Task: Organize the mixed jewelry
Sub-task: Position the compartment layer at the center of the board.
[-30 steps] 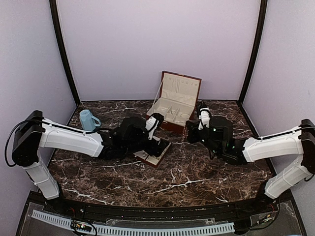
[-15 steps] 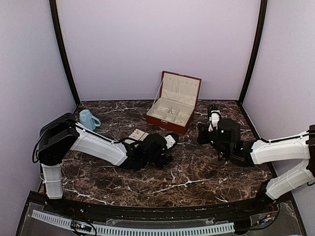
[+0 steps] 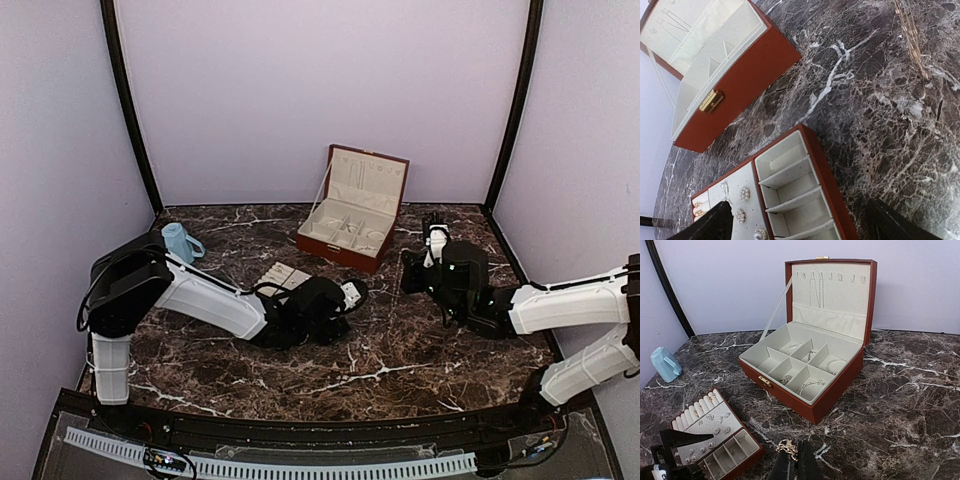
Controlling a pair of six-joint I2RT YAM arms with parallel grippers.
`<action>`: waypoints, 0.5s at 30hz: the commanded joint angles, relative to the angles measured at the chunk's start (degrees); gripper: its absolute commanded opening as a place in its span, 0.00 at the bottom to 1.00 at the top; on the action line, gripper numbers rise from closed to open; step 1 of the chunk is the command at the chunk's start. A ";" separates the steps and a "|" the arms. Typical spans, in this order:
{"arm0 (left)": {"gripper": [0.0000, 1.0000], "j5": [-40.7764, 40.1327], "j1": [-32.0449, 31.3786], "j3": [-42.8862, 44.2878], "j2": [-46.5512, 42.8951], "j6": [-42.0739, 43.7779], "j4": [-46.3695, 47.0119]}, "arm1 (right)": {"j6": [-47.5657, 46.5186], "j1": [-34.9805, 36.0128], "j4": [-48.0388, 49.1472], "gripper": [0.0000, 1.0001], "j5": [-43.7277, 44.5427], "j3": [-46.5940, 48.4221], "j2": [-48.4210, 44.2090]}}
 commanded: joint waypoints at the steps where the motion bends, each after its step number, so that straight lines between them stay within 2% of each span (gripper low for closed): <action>1: 0.95 -3.15 -0.30 0.62 1.04 1.70 -1.03 | 0.69 -0.53 0.59 0.00 0.07 -0.23 -0.34; 15: 0.96 -6.77 2.65 0.11 1.56 -2.99 -5.18 | 1.21 -0.63 0.17 0.00 0.02 -0.16 -0.23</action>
